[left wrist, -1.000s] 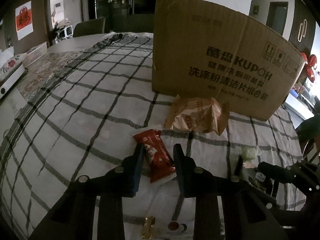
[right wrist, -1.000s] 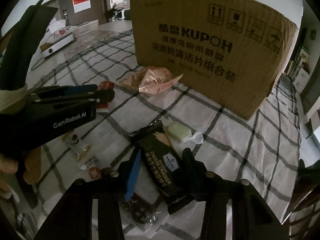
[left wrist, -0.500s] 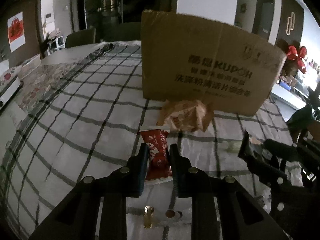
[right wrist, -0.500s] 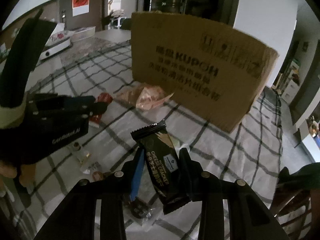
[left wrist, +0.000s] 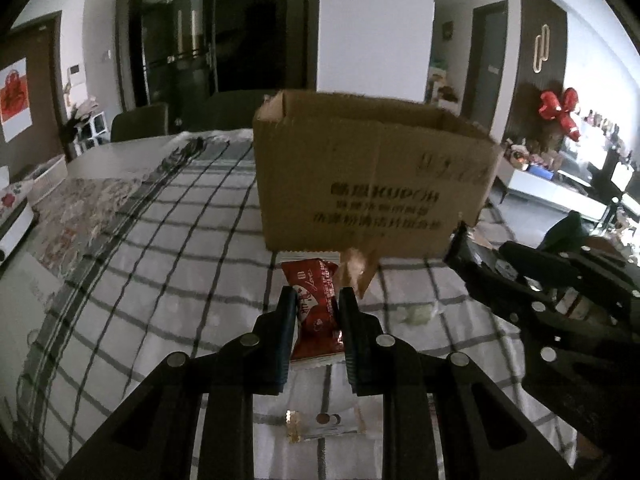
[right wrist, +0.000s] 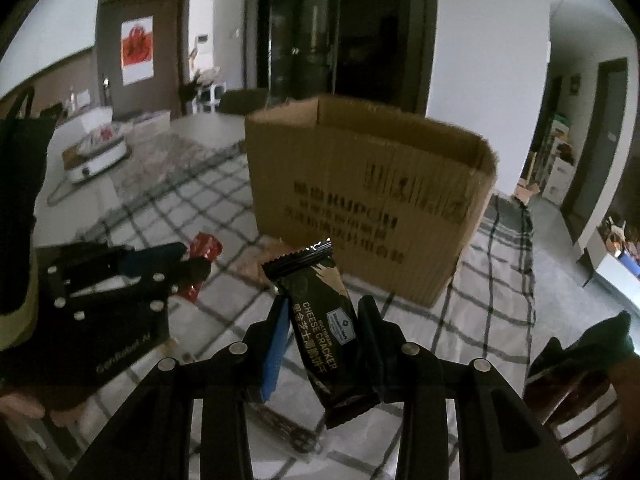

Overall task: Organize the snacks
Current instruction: 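Carry the red packet and cracker bar into the box and release both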

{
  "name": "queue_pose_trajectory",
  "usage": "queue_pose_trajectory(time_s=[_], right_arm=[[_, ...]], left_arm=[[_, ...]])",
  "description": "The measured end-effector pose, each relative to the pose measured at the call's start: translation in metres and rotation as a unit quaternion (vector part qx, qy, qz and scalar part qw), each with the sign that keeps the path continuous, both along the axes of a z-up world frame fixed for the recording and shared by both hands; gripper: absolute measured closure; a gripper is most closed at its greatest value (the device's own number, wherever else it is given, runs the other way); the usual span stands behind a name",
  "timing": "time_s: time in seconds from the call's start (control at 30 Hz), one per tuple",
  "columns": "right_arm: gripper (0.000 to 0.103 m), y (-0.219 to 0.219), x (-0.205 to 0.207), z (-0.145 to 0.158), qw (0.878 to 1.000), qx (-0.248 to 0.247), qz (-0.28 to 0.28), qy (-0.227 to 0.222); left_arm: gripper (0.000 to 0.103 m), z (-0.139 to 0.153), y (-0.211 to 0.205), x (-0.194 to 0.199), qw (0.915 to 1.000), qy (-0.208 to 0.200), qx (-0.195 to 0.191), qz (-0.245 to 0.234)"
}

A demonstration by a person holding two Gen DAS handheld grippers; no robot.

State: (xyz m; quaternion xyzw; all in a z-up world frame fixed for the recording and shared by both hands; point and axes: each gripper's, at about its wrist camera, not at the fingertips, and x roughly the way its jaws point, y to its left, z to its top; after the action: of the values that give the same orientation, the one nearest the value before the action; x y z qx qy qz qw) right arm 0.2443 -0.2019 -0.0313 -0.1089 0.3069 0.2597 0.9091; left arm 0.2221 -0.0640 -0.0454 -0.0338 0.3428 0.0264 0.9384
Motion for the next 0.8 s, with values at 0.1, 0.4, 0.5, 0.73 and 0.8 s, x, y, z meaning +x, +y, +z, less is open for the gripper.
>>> queue_pose_trajectory(time_s=[0.1,0.4,0.5,0.73,0.8], right_arm=[[0.067,0.0,-0.003,0.011,1.0,0.014,-0.012,-0.009],[0.067,-0.005,-0.003,0.039,0.996,0.06,-0.053,-0.031],[0.067,-0.004,0.001,0.049,0.994,0.075,-0.064,-0.04],[0.067,0.004,0.019,0.076,0.991,0.093,-0.074,-0.064],[0.067,0.005,0.026,0.085,0.99,0.095,-0.079,-0.073]], left_arm=[[0.081,0.011,0.002,-0.002,0.9999,-0.007,-0.009,-0.011],[0.081,0.05,0.015,0.002,0.9978,-0.035,-0.042,-0.038],[0.081,0.062,0.021,0.01,0.9965,-0.041,-0.052,-0.051],[0.081,0.093,0.028,0.038,0.9934,-0.06,-0.053,-0.082],[0.081,0.103,0.029,0.048,0.9928,-0.072,-0.043,-0.086]])
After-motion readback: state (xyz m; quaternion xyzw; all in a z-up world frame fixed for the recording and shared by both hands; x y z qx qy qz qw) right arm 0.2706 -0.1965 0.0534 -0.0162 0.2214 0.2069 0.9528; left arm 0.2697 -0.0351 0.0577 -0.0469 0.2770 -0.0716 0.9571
